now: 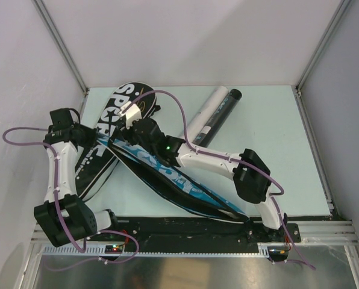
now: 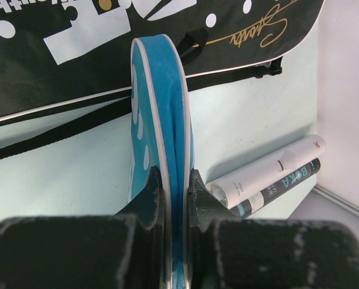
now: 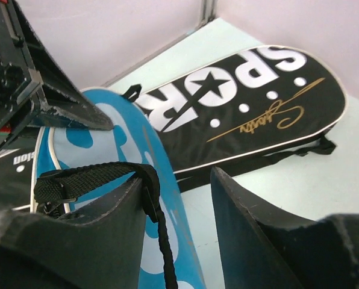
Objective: Pack up the badminton gear
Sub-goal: Adjust the racket bag at the center of the board.
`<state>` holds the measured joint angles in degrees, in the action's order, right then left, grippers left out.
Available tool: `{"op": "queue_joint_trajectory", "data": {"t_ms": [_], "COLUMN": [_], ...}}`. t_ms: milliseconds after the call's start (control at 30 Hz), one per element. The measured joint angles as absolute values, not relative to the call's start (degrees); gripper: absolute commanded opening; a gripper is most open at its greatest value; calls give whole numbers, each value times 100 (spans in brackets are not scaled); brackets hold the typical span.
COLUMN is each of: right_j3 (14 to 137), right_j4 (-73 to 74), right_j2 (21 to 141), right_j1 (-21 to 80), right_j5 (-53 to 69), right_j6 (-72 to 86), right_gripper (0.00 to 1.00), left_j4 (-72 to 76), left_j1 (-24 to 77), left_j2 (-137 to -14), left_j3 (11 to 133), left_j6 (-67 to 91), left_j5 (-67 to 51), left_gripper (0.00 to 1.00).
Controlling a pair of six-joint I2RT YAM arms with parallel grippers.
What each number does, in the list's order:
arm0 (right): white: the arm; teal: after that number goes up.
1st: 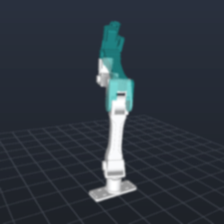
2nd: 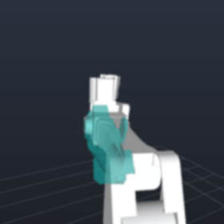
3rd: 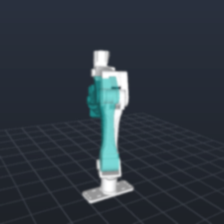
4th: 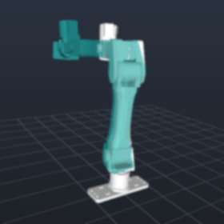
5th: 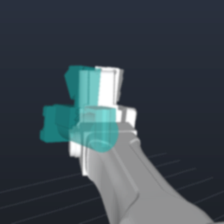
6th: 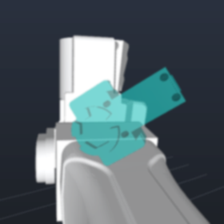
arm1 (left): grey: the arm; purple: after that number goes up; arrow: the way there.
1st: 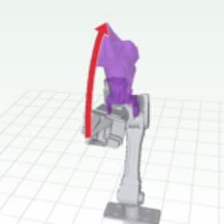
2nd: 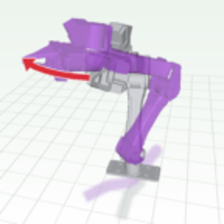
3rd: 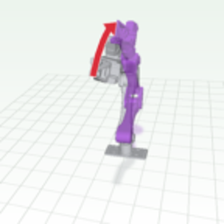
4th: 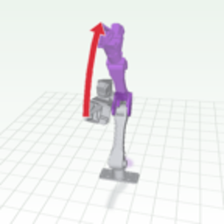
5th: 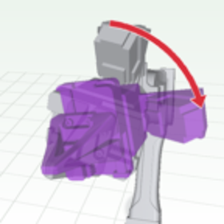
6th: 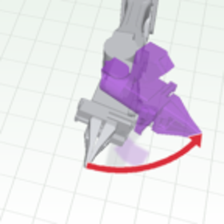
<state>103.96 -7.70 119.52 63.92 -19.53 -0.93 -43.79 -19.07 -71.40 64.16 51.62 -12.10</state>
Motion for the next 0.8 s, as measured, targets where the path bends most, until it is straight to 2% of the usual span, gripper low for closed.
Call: {"op": "queue_joint_trajectory", "data": {"t_ms": [433,633,700,800], "right_j3": [10390,10350,10171,9883], "right_j4": [-711,-812,-816,-604], "right_j2": [12248,12230,12110,11708], "right_j1": [6351,6313,6313,6313], "right_j5": [-331,235,386,751], "right_j6": [449,456,456,458], "right_gripper": [50,15,9,6], "left_j4": [-4440,-4469,-4473,-4475], "left_j1": [-1907,-1909,-1909,-1907], "left_j2": [-7054,-7043,-7043,-7043], "left_j3": [6351,6344,6344,6344], "left_j6": [5153,5142,5120,5100], "left_j5": [-1170,-1125,-1109,-1100], "left_gripper": [0,0,0,0]}}
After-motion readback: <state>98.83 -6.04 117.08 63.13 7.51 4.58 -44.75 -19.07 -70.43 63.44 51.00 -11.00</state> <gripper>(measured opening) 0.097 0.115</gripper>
